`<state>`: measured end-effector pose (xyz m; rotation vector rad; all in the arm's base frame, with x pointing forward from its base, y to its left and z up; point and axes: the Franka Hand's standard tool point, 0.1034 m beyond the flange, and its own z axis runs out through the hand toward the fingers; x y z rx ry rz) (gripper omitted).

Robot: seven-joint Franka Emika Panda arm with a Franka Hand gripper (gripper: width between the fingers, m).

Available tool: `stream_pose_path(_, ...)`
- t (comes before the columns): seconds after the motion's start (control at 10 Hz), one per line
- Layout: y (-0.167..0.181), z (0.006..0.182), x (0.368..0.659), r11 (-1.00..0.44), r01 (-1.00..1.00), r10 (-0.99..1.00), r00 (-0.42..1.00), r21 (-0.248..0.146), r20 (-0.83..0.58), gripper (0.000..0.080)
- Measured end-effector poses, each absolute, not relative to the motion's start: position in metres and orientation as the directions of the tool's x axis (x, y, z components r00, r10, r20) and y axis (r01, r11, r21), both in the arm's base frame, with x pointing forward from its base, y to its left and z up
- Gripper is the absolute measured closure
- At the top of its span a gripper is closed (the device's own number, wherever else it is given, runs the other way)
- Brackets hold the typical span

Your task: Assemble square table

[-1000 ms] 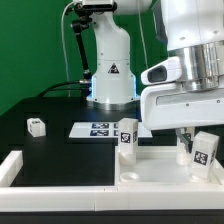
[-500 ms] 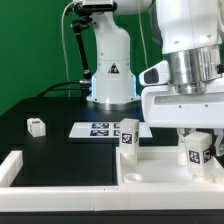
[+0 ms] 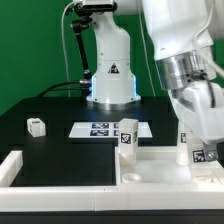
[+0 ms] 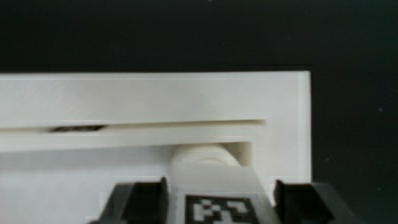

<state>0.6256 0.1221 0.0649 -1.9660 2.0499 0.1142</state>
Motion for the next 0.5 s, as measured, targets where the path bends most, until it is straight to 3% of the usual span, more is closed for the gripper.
stream_pose_path(0.3, 0.1246, 0.0646, 0.6247, 0.026, -0.988, -0.966, 0.015, -0.153, -0.260, 0.0512)
stream_pose_path(0.4, 0.1270, 0.0655, 0.6238, -0.177, -0.964, -0.953, 0.218, -0.196, -0.210, 0.0331)
stream_pose_path(0.5, 0.1265, 0.0683, 0.6242, -0.450, -0.859, -0.860, 0.491, -0.245, -0.143, 0.0213)
